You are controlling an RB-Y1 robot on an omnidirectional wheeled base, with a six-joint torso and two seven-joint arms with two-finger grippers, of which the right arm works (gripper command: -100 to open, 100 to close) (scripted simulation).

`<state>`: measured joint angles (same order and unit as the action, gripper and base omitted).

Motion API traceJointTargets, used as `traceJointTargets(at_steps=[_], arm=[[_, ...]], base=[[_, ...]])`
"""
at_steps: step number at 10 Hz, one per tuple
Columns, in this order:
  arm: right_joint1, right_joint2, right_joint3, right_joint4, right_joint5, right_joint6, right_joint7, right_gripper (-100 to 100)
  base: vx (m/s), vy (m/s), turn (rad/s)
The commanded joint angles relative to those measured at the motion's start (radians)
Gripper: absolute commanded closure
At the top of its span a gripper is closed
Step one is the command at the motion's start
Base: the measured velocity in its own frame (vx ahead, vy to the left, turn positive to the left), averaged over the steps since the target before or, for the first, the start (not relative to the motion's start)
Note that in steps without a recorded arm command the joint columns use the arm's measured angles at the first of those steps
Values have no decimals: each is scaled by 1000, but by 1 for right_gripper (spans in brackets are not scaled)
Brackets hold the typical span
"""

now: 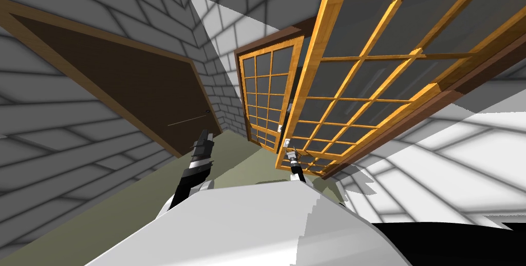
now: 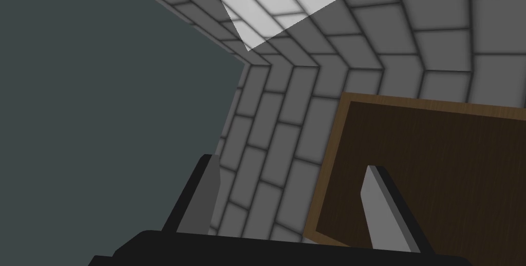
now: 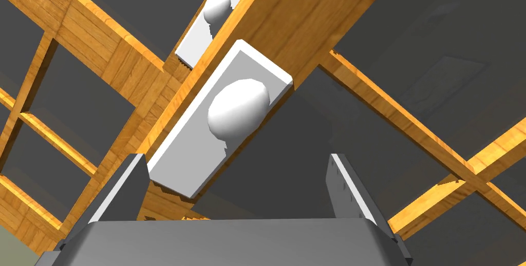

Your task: Pull the door open

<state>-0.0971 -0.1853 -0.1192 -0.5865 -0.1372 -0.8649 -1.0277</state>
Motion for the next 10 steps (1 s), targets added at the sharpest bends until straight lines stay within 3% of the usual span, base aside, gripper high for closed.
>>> traceJointTargets(at_steps=[1,10], arm=[[0,2,0,-1,1,1,-29,-100],[-16,24,-2,2,16,10,-268,-100]], base=[[-23,3,-10],[-28,-2,-17]])
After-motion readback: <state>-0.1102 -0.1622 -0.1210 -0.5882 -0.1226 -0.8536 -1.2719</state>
